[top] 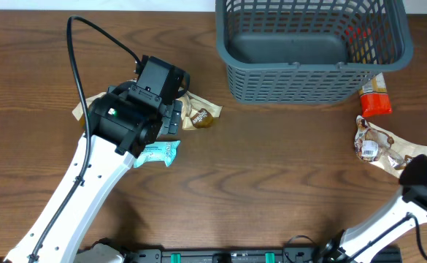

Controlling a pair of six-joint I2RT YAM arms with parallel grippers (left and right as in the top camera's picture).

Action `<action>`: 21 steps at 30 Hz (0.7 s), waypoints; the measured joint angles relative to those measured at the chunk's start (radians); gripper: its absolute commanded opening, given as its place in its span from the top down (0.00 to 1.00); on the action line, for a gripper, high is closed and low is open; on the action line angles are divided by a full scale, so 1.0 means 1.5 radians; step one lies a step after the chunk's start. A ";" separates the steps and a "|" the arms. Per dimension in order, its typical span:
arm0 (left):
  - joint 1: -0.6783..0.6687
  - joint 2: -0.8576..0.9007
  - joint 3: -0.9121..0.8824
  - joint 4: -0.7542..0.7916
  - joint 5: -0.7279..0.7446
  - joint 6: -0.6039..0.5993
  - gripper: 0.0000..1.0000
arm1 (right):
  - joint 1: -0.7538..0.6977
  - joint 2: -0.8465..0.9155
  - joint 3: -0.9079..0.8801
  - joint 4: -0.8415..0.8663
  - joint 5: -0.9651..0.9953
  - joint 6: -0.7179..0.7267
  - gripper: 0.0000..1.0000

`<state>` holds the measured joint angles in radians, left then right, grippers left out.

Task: Pack container
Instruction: 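Lift the tissue packs and lower them into the basket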

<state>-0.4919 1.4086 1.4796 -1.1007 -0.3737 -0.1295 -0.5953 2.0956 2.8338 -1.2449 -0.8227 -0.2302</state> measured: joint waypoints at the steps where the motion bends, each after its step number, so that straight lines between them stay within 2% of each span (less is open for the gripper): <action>1: 0.000 0.000 0.000 0.000 0.000 0.000 0.01 | 0.021 -0.006 0.000 -0.001 -0.013 0.001 0.99; 6: 0.000 0.000 0.000 0.000 0.000 0.000 0.01 | 0.130 0.001 -0.002 -0.031 -0.004 0.003 0.98; 14: 0.000 0.000 0.000 -0.010 0.000 0.000 0.01 | 0.293 0.024 -0.023 -0.060 0.264 0.003 0.98; 21: 0.000 0.000 0.000 -0.031 0.000 0.000 0.01 | 0.332 0.027 -0.054 -0.047 0.452 0.050 0.98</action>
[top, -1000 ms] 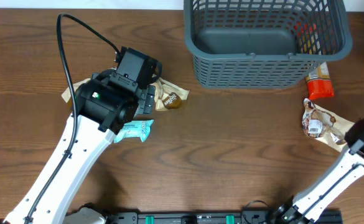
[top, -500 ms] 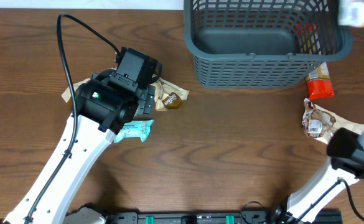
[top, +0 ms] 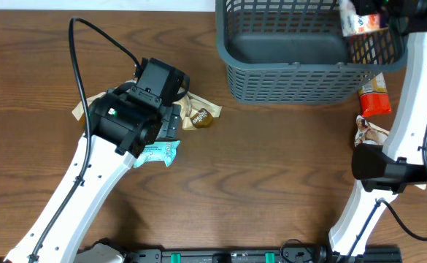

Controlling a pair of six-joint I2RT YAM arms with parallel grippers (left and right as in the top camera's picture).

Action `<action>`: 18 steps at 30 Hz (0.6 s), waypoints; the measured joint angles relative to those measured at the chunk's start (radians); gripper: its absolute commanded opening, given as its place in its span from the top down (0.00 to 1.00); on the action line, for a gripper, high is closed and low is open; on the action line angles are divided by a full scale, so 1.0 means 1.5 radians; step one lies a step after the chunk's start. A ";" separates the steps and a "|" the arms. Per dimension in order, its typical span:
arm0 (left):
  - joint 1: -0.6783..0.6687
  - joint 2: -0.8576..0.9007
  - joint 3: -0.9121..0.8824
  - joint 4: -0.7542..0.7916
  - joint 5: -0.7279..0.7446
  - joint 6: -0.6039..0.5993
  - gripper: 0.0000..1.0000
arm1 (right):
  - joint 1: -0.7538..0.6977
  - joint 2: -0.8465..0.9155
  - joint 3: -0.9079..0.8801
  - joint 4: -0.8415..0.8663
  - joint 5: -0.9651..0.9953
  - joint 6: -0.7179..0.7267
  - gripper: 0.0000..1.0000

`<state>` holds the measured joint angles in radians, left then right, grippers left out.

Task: Pack container
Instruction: 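Lift the tissue packs and lower them into the basket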

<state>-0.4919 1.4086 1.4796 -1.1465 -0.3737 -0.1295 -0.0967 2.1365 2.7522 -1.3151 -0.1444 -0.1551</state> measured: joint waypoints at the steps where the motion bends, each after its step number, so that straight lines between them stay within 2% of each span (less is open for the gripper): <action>1: 0.000 0.000 0.000 0.000 0.000 0.000 0.01 | -0.002 0.000 -0.008 0.003 0.033 0.014 0.98; 7: 0.000 0.000 0.000 0.000 0.000 0.000 0.01 | -0.019 0.000 -0.075 0.011 0.113 0.054 0.99; 18: 0.000 0.000 0.000 0.000 0.000 0.000 0.01 | -0.021 0.000 -0.216 0.078 0.122 0.065 0.98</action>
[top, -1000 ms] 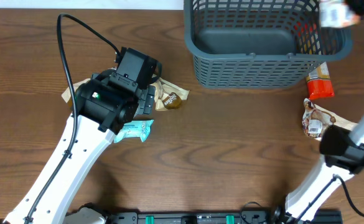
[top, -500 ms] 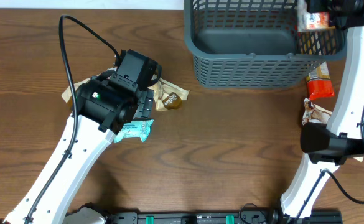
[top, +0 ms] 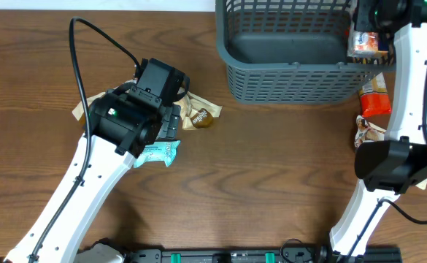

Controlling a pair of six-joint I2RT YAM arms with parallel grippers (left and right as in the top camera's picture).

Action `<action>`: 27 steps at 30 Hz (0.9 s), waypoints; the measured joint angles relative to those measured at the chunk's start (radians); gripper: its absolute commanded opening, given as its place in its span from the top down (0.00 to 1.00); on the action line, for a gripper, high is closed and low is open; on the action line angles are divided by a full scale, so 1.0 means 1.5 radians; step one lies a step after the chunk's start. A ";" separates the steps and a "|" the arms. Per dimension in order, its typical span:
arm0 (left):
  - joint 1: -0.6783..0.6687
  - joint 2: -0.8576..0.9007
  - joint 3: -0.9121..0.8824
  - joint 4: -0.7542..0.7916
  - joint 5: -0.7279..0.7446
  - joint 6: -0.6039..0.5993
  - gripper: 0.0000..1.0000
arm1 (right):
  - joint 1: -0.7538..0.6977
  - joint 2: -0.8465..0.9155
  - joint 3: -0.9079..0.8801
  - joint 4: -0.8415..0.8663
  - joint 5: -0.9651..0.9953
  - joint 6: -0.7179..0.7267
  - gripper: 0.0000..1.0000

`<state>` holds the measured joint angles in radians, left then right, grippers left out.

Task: Pack container
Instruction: 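Lift the tissue packs and lower them into the basket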

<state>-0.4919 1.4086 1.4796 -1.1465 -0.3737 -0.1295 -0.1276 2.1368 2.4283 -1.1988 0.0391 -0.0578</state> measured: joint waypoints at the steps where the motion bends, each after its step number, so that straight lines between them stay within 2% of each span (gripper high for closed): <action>1: 0.000 0.000 0.000 0.000 0.000 0.000 0.01 | 0.000 0.000 -0.006 0.004 -0.001 0.000 0.95; 2: 0.000 0.000 0.000 0.000 0.000 0.000 0.01 | 0.000 0.000 -0.011 0.009 -0.001 0.000 0.90; 7: 0.000 0.000 0.000 0.000 0.000 0.000 0.01 | 0.000 0.000 -0.027 0.025 -0.001 0.000 0.83; 12: 0.000 0.000 0.000 0.000 0.000 0.000 0.01 | 0.000 0.000 -0.036 0.025 -0.002 0.004 0.70; 14: 0.000 0.000 0.000 0.000 0.000 0.000 0.01 | 0.000 0.000 -0.036 0.025 -0.003 0.008 0.55; 16: 0.000 0.000 0.000 0.000 0.000 0.000 0.01 | 0.000 0.000 -0.036 0.026 -0.003 0.008 0.54; 20: 0.000 0.000 0.000 0.000 0.000 0.000 0.01 | 0.000 0.000 -0.036 0.027 -0.004 0.011 0.36; 23: 0.000 0.000 0.000 0.000 0.000 0.000 0.01 | 0.000 0.000 -0.036 0.028 -0.003 0.009 0.32; 25: 0.000 0.000 0.000 0.000 0.000 0.000 0.01 | 0.000 0.000 -0.036 0.028 -0.004 0.011 0.24; 27: 0.000 0.000 0.000 0.000 0.000 0.000 0.02 | 0.000 0.000 -0.036 0.029 -0.004 0.010 0.23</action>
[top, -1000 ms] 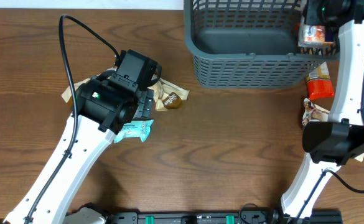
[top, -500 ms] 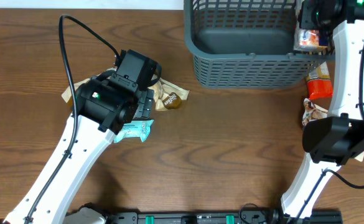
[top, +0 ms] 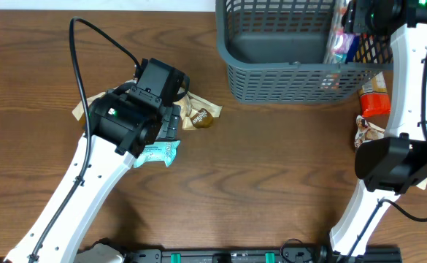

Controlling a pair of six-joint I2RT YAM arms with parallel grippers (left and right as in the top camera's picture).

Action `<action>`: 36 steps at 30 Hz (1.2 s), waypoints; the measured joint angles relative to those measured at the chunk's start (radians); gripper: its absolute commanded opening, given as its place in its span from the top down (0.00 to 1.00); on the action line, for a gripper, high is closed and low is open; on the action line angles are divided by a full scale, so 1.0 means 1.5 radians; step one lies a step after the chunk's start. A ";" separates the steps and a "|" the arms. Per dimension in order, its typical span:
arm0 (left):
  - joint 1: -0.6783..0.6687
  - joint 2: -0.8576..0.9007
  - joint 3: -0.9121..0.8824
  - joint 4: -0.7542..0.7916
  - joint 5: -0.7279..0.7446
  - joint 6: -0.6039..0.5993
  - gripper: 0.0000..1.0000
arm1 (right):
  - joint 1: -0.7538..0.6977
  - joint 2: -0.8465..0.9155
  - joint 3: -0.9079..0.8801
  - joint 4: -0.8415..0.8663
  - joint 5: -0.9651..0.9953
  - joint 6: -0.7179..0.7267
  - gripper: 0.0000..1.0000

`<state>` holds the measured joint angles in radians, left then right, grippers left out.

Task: Pack container
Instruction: 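Lift the tissue packs and lower them into the basket, then open the right gripper and withdraw it from the basket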

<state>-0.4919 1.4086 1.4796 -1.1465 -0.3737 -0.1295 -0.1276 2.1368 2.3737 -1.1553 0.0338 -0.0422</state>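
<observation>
The grey slatted basket (top: 286, 69) stands at the back right. My right gripper (top: 353, 22) reaches over its right end, shut on a colourful snack packet (top: 337, 45) that hangs inside against the right wall. At the left, my left gripper (top: 171, 120) hovers low with its jaws apart over a cluster of snacks: a brown packet (top: 202, 115), a teal packet (top: 159, 153) and a tan packet (top: 82, 109) mostly hidden under the arm.
An orange pouch with a red cap (top: 374, 98) lies against the basket's right front corner. A brown-and-white packet (top: 368, 135) lies below it, partly covered by my right arm, which rises from the lower right.
The packet in my right gripper has shifted left and deeper into the basket, now hanging on edge along the wall. The left arm has not moved.
At first my right arm was low at the bottom right corner. Then its gripper was above the basket's right rim holding a snack packet. The packet then sat lower at the basket's right end, and now hangs inside it. My left arm stayed over the left snacks throughout.
</observation>
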 measured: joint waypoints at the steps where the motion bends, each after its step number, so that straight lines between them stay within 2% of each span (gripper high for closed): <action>1: 0.000 0.000 0.000 0.000 0.000 0.000 0.01 | 0.000 0.000 0.000 0.001 0.000 -0.001 0.22; 6: 0.000 0.000 0.000 0.000 0.000 0.000 0.01 | 0.000 0.000 0.000 0.030 0.000 -0.009 0.10; 11: 0.000 0.000 0.000 0.000 0.000 0.000 0.01 | 0.000 0.000 0.007 0.056 0.000 -0.019 0.09; 13: 0.000 0.000 0.000 0.000 0.000 0.000 0.01 | 0.000 0.000 0.031 0.057 0.000 -0.019 0.05; 15: 0.000 0.000 0.000 0.000 0.000 0.000 0.01 | -0.002 -0.001 0.080 0.048 -0.005 -0.022 0.01; 21: 0.000 0.000 0.000 -0.001 0.000 0.000 0.01 | -0.038 -0.043 0.248 -0.010 -0.030 -0.026 0.01; 24: 0.000 0.000 0.000 -0.001 0.000 0.000 0.01 | -0.078 -0.085 0.284 -0.050 -0.033 -0.025 0.01; 29: 0.000 0.000 0.000 -0.001 0.000 0.000 0.01 | -0.175 -0.147 0.298 -0.133 -0.009 0.041 0.01; 33: 0.000 0.000 0.000 -0.001 0.000 0.000 0.01 | -0.246 -0.154 0.298 -0.214 0.014 0.146 0.01; 36: 0.000 0.000 0.000 -0.001 0.000 0.000 0.01 | -0.279 -0.150 0.297 -0.263 0.020 0.190 0.01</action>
<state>-0.4919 1.4086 1.4796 -1.1477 -0.3733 -0.1295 -0.5465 1.9125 2.8193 -1.5494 0.0643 0.2436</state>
